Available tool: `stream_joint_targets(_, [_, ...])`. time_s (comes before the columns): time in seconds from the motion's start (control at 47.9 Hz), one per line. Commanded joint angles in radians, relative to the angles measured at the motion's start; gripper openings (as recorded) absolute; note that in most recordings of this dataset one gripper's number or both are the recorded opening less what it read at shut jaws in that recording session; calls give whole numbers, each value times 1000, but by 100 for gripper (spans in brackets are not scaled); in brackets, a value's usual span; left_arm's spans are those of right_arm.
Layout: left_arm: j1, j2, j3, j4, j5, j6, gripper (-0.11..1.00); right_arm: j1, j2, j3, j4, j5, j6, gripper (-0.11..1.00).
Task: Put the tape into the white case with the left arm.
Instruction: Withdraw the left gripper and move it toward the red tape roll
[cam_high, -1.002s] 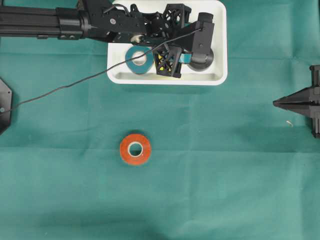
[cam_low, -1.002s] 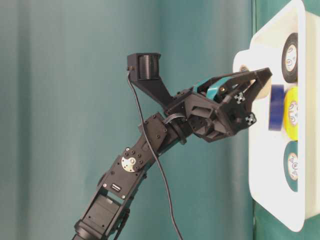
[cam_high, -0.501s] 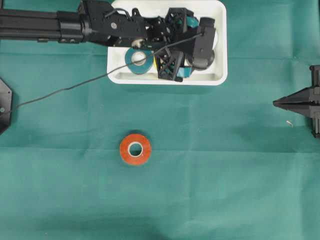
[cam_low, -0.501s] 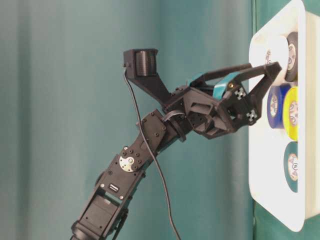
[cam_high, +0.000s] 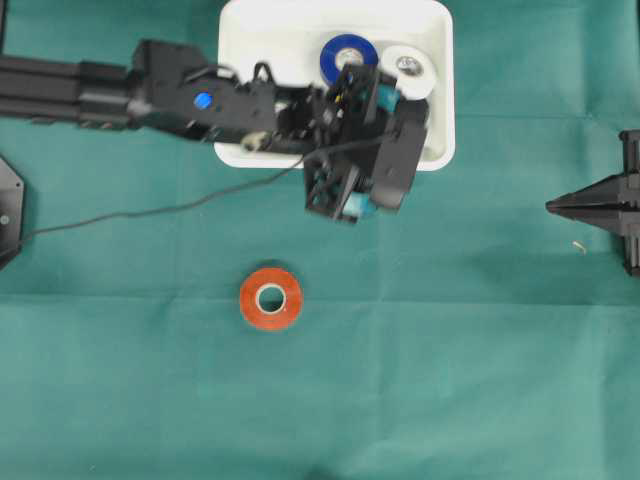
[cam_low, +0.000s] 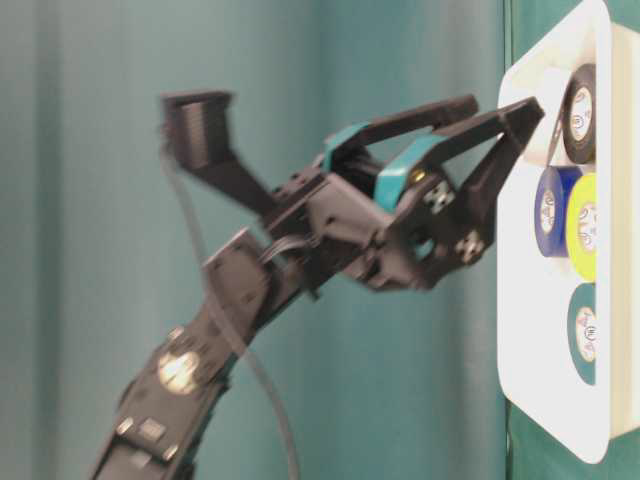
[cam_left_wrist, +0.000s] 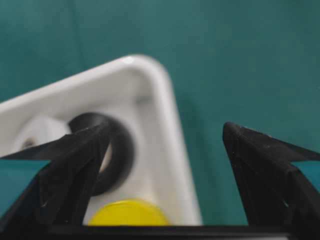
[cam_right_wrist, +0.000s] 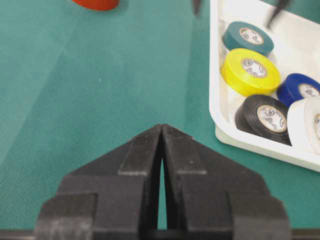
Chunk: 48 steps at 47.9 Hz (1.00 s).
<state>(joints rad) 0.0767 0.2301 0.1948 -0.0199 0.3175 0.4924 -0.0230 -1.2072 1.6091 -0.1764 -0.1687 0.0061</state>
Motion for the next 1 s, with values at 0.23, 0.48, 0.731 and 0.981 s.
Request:
stream_joint_targets(0.23, [-124, -160, 103, -5, -44, -106, 98, -2, 6, -5, -3, -11, 2, -9])
stream_joint_targets(0.48, [-201, -232, 178, -5, -63, -198, 98, -2, 6, -5, -3, -11, 2, -9])
stream_joint_targets(0.731, [-265, -299, 236, -5, -63, -285, 98, -2, 6, -5, -3, -11, 2, -9])
stream_joint_targets(0.981, [-302, -337, 273, -5, -63, -344, 98, -2, 6, -5, -3, -9, 2, -9])
